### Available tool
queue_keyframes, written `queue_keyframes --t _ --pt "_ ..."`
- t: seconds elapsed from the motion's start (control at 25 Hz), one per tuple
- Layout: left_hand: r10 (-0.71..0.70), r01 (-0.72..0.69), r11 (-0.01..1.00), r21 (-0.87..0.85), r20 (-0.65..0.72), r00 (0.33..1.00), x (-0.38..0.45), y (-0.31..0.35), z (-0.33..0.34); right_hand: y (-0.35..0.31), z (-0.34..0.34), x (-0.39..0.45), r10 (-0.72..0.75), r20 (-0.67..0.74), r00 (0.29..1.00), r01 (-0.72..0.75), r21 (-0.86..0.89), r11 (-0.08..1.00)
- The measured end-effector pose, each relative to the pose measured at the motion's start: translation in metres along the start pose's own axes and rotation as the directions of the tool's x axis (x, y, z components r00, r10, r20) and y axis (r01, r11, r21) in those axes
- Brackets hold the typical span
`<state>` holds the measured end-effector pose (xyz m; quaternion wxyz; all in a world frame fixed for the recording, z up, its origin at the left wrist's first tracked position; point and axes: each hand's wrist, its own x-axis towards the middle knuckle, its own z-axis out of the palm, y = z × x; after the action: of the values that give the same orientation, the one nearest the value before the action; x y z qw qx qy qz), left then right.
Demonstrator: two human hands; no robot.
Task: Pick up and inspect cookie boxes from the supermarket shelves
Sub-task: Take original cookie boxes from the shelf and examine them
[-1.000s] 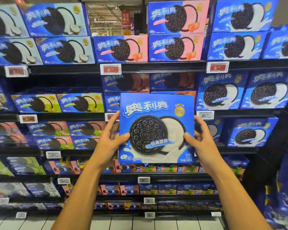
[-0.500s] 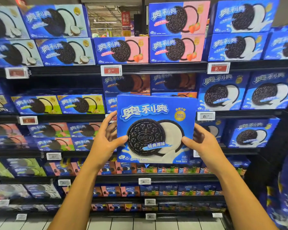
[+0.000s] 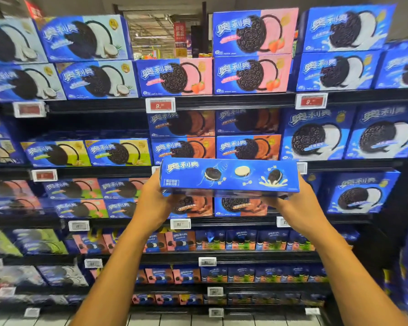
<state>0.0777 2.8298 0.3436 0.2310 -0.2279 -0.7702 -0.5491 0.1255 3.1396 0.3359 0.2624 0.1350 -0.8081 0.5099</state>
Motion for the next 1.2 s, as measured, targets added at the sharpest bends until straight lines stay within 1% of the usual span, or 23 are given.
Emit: queue_keyframes --t 0.2,0.28,0.4,0.48,0.52,0.56,0.6,0.64,0.68,0.76,0.8,0.84,0.88,0.92,0.96,1.0,1.04,1.12,1.2 --pt "-0.010 0.011 0.999 0.053 -0.024 1.000 -0.001 0.004 0.001 0.011 -0.001 0.000 0.036 -0.027 0.999 -0.037 -0.030 0.999" --pt "-0.016 0.017 0.998 0.064 -0.013 1.000 -0.001 0.007 0.001 0.008 -0.002 -0.001 0.017 -0.034 0.999 -0.019 -0.054 0.998" --pt "0.006 -0.006 0.998 0.058 0.000 1.000 -0.001 0.015 0.001 0.005 -0.003 -0.002 0.001 -0.041 0.999 -0.002 -0.036 0.999" --pt "0.060 -0.060 0.995 0.078 0.010 0.998 -0.002 0.020 0.000 0.010 -0.004 -0.001 0.005 -0.033 0.999 -0.007 -0.052 0.999" --pt "0.102 -0.103 0.990 0.094 0.016 0.995 -0.002 0.021 0.000 0.015 -0.003 -0.001 0.011 -0.042 0.999 -0.015 -0.113 0.993" --pt "0.144 -0.147 0.983 0.113 0.027 0.989 -0.003 0.023 0.000 0.018 0.001 -0.001 0.024 -0.072 0.997 -0.036 -0.165 0.986" --pt "0.185 -0.189 0.972 0.138 0.042 0.982 -0.003 0.024 0.001 0.022 0.004 0.000 0.062 -0.116 0.991 -0.081 -0.165 0.983" --pt "0.224 -0.231 0.958 0.168 0.057 0.973 -0.003 0.026 0.002 0.026 0.007 -0.002 0.097 -0.127 0.987 -0.107 -0.074 0.992" --pt "0.262 -0.270 0.940 0.207 0.067 0.963 -0.003 0.029 0.004 0.028 0.010 -0.003 0.052 -0.169 0.984 -0.065 -0.072 0.995" --pt "0.339 -0.346 0.893 0.289 0.076 0.938 -0.003 0.039 0.006 0.029 0.016 -0.002 0.072 -0.241 0.968 -0.068 0.025 0.997" --pt "0.379 -0.385 0.867 0.315 0.083 0.922 -0.003 0.044 0.007 0.030 0.019 -0.002 0.107 -0.247 0.963 -0.099 0.046 0.994" --pt "0.414 -0.422 0.844 0.332 0.097 0.905 -0.003 0.049 0.007 0.030 0.019 -0.002 0.148 -0.242 0.959 -0.148 0.019 0.989" --pt "0.441 -0.454 0.823 0.342 0.119 0.889 -0.003 0.054 0.007 0.028 0.021 -0.005 0.224 -0.193 0.955 -0.219 0.048 0.975" --pt "0.459 -0.480 0.806 0.347 0.147 0.876 -0.003 0.058 0.007 0.026 0.026 -0.006 0.317 -0.169 0.933 -0.305 0.096 0.948" --pt "0.469 -0.499 0.793 0.349 0.172 0.866 -0.003 0.061 0.007 0.028 0.029 -0.006 0.337 -0.179 0.924 -0.321 0.112 0.940" --pt "0.474 -0.511 0.787 0.345 0.192 0.859 -0.003 0.063 0.008 0.031 0.030 -0.006 0.327 -0.183 0.927 -0.304 0.144 0.942" --pt "0.477 -0.520 0.784 0.338 0.207 0.854 -0.003 0.065 0.008 0.033 0.031 -0.007 0.332 -0.180 0.926 -0.293 0.214 0.932" --pt "0.485 -0.531 0.780 0.331 0.217 0.847 -0.002 0.066 0.007 0.027 0.032 -0.008 0.375 -0.169 0.911 -0.317 0.294 0.902" --pt "0.485 -0.531 0.781 0.329 0.217 0.847 -0.001 0.062 0.005 0.030 0.032 -0.008 0.393 -0.175 0.903 -0.335 0.288 0.897"
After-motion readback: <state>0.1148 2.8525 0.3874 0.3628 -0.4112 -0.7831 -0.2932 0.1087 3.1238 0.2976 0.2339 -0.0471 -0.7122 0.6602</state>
